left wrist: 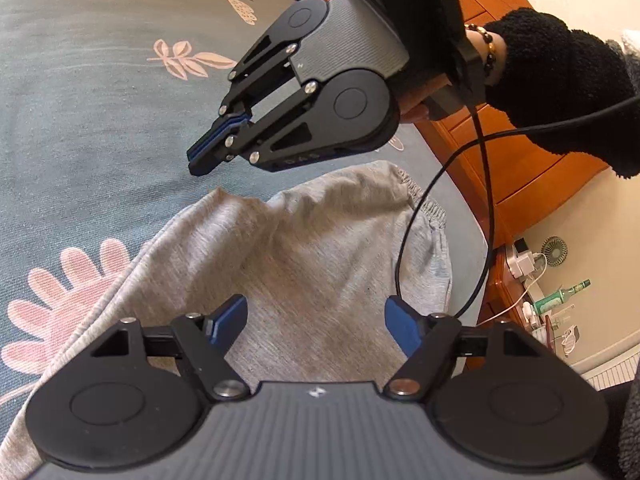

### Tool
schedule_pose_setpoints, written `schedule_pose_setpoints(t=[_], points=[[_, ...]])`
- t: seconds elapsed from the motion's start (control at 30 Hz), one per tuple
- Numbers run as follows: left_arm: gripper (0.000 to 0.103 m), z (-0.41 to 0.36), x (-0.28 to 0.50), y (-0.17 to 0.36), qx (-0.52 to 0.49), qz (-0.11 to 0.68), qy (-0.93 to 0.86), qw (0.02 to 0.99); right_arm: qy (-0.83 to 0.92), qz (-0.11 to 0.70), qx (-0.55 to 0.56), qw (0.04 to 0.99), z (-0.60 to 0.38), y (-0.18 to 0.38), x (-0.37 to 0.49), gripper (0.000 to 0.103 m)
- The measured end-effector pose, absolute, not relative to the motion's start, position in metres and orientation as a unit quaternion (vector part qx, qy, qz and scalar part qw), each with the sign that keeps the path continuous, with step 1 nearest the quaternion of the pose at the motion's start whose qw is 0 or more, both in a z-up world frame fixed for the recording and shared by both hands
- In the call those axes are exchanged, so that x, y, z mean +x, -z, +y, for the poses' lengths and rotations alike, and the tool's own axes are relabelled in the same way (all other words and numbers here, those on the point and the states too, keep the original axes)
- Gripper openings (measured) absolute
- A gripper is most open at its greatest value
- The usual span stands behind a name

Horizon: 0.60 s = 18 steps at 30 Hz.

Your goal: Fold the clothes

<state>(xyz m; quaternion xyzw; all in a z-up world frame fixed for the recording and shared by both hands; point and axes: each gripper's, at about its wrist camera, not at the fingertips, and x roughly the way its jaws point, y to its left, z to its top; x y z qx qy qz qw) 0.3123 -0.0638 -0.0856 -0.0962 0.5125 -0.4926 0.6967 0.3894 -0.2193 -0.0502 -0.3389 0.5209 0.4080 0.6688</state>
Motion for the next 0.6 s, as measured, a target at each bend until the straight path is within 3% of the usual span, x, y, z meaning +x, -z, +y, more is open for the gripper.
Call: schedule_pose_setpoints(t=[0.07,0.13,0.17,0.37,0.47,0.6], points=[[0.075,-0.065,0.317,0.09,-0.101,0.514,0.482,0.702,-0.399,0.541,-0.299,0.678,-0.227,0.047,0.396,0.008],[0.075,-0.067,0.32,0.094,-0.1,0.515,0.48,0.703,-0.399,0.56,-0.253,0.68,-0.235,0.044,0.399,0.022],[0.075,-0.068,0.32,0.094,-0.094,0.517,0.479,0.703,-0.401,0.57,-0.234,0.678,-0.237,0.045,0.4,0.023],[0.075,-0.072,0.316,0.096,-0.074,0.523,0.49,0.694,-0.395,0.611,-0.202,0.655,-0.236,0.069,0.396,0.025],[0.075,-0.072,0.314,0.095,-0.072,0.522,0.494,0.692,-0.386,0.644,-0.143,0.645,-0.243,0.078,0.405,0.031],[0.075,-0.075,0.314,0.098,-0.071,0.521,0.497,0.691,-0.355,0.683,-0.035,0.637,-0.263,0.089,0.425,0.032]])
